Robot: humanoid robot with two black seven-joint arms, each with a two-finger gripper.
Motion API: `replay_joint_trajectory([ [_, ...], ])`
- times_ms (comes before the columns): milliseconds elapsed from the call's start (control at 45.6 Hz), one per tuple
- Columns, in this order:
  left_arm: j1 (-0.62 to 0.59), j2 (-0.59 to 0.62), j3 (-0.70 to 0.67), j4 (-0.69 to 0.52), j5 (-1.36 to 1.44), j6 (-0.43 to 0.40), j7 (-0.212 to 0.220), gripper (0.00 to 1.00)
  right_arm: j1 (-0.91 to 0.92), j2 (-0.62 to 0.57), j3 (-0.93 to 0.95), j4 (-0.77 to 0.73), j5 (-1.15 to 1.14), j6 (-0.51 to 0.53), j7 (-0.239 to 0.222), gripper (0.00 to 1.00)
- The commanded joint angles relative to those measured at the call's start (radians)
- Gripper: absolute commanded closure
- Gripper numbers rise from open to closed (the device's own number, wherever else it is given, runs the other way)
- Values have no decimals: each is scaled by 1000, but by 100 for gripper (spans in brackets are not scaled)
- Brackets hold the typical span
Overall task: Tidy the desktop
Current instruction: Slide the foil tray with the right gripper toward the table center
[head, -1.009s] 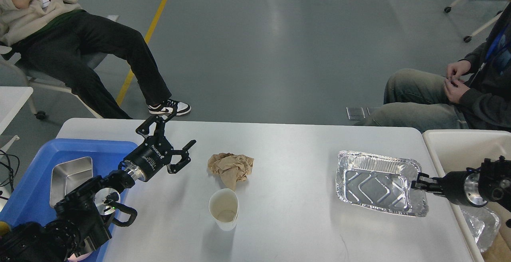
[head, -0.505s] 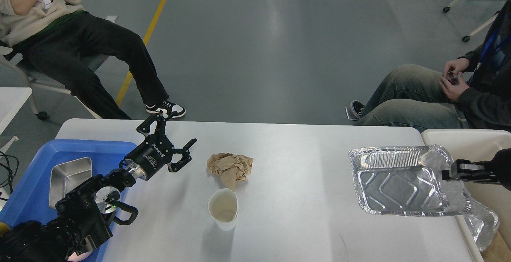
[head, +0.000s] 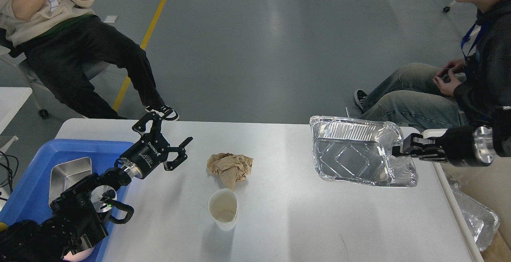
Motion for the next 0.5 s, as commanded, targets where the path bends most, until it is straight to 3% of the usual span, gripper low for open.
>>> replay_joint_trajectory([
  [0,3,30,-4,0,-6,2,1,3,49,116,-39,-105,-34,-2,2,100],
  [176,6,73,-11,0,-9,0,1,3,116,244,-99,-232,-62,-2,5,100],
  [373,9,146,9,-6,7,-21,21,3,132,302,-110,-316,-131,-2,12,100],
  [483,13,194,102,-8,7,-49,44,3,132,316,-110,-327,-131,-2,12,100],
])
